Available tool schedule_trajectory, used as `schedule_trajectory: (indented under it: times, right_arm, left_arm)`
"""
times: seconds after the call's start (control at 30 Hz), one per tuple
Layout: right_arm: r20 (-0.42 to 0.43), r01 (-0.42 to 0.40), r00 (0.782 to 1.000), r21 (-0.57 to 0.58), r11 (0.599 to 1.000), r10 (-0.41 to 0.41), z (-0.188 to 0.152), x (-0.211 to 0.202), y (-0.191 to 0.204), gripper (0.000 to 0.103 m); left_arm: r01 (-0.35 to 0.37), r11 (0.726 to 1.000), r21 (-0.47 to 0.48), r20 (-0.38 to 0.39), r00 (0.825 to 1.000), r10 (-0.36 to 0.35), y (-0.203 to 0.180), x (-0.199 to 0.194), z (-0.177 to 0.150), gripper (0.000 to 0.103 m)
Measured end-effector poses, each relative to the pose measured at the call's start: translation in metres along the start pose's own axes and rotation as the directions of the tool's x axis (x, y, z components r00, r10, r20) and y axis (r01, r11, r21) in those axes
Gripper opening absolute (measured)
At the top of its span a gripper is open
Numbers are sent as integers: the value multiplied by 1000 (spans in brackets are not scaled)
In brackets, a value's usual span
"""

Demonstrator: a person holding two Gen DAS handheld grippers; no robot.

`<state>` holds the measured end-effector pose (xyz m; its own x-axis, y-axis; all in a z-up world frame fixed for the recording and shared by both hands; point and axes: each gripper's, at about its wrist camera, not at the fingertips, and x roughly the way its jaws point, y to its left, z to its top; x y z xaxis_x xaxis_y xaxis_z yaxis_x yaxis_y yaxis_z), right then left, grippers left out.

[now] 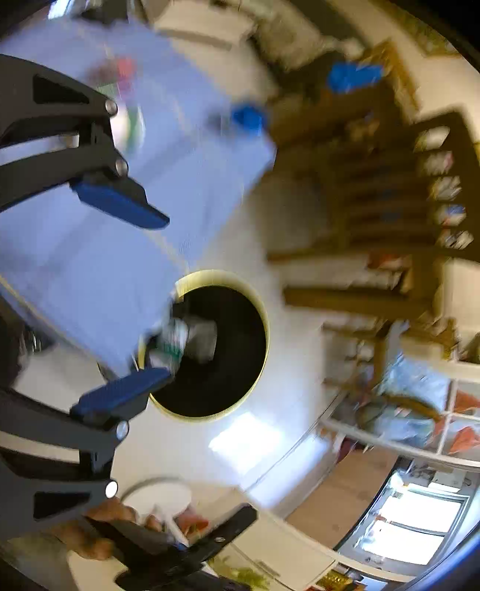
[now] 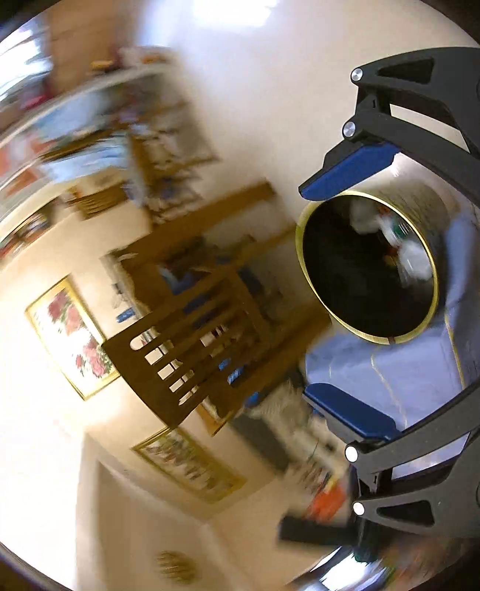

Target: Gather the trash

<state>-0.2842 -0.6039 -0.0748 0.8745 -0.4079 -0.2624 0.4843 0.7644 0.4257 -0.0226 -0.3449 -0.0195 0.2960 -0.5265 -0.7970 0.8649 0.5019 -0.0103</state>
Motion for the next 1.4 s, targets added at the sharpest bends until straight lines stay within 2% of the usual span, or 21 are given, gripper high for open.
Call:
schedule_trajectory:
  times: [0.07, 0.1, 0.13, 0.17, 0.2, 0.23, 0.3, 0.33, 0.37, 0.4, 0.43, 0.5, 0.6, 0.7, 0.73, 0.83, 0.9, 0.93, 1.0, 1.1, 1.4]
  right_arm:
    - [58, -26, 998, -55, 998, 29, -1, -10, 33, 98]
    - [72, -64, 995, -70, 995, 69, -4, -12, 48, 98]
    - [41, -146, 988, -84, 986, 150, -6, -8, 68, 98]
    - [-19, -210, 978, -81, 974, 209, -8, 1, 83, 98]
    - [-125, -314, 944, -54, 948, 306, -12, 17, 104, 98]
    - [-180, -364, 918, -26, 931, 354, -18, 27, 118, 98]
    - [-215, -430, 880, 17, 903, 423, -30, 35, 145, 98]
    - [-240, -484, 844, 45, 874, 480, -41, 40, 167, 98]
    - [-262, -513, 820, 58, 856, 509, -46, 44, 180, 98]
    - [-302, -544, 786, 77, 836, 539, -57, 49, 202, 98]
    - [-324, -557, 768, 90, 826, 553, -62, 52, 215, 98]
    - [-383, -605, 698, 139, 784, 606, -78, 58, 250, 98]
    - [-451, -620, 654, 140, 772, 607, -93, 61, 290, 98]
    - [-468, -623, 659, 98, 776, 589, -101, 56, 318, 98]
    - [-474, -622, 667, 70, 780, 575, -105, 53, 325, 98]
    - [-482, -624, 683, 6, 781, 549, -114, 46, 338, 98]
    - [-490, -613, 704, -55, 788, 514, -120, 45, 348, 98]
    - [-499, -611, 705, -67, 789, 504, -122, 43, 349, 98]
    - [-522, -610, 695, -64, 790, 494, -129, 41, 347, 98]
    - [-567, -612, 668, -49, 790, 482, -138, 49, 345, 98]
    - [-603, -614, 659, -87, 784, 450, -153, 52, 343, 98]
  left_arm:
    - [-72, 997, -15, 51, 996, 73, 31, -42, -19, 87]
    - [-130, 991, -33, 86, 987, 132, 55, -70, -35, 89]
    - [-182, 982, -48, 110, 976, 187, 71, -89, -46, 92]
    - [-256, 964, -67, 134, 955, 263, 89, -109, -60, 94]
    - [-336, 937, -90, 149, 926, 347, 107, -127, -74, 96]
    - [-432, 894, -121, 153, 882, 447, 130, -146, -94, 96]
    - [-547, 817, -180, 130, 811, 571, 167, -171, -125, 96]
    - [-593, 771, -232, 101, 774, 625, 192, -185, -147, 96]
    - [-612, 742, -273, 76, 756, 650, 209, -194, -164, 96]
    - [-619, 719, -317, 52, 745, 665, 226, -203, -179, 96]
    - [-612, 695, -376, 27, 743, 669, 245, -213, -200, 96]
    - [-594, 667, -450, -4, 748, 663, 269, -225, -229, 96]
    - [-583, 614, -532, -37, 740, 671, 289, -240, -268, 96]
    - [-560, 597, -574, -38, 747, 664, 300, -248, -288, 96]
    - [-551, 593, -588, -37, 750, 660, 302, -249, -293, 96]
    - [-540, 592, -598, -27, 752, 659, 306, -255, -299, 96]
    - [-535, 595, -600, -14, 751, 660, 308, -256, -299, 96]
    - [-531, 597, -601, -12, 753, 658, 310, -254, -298, 96]
    - [-521, 603, -604, -5, 759, 651, 313, -254, -300, 96]
    - [-509, 611, -606, -4, 770, 638, 316, -247, -297, 96]
    - [-504, 621, -600, -23, 787, 616, 321, -232, -296, 96]
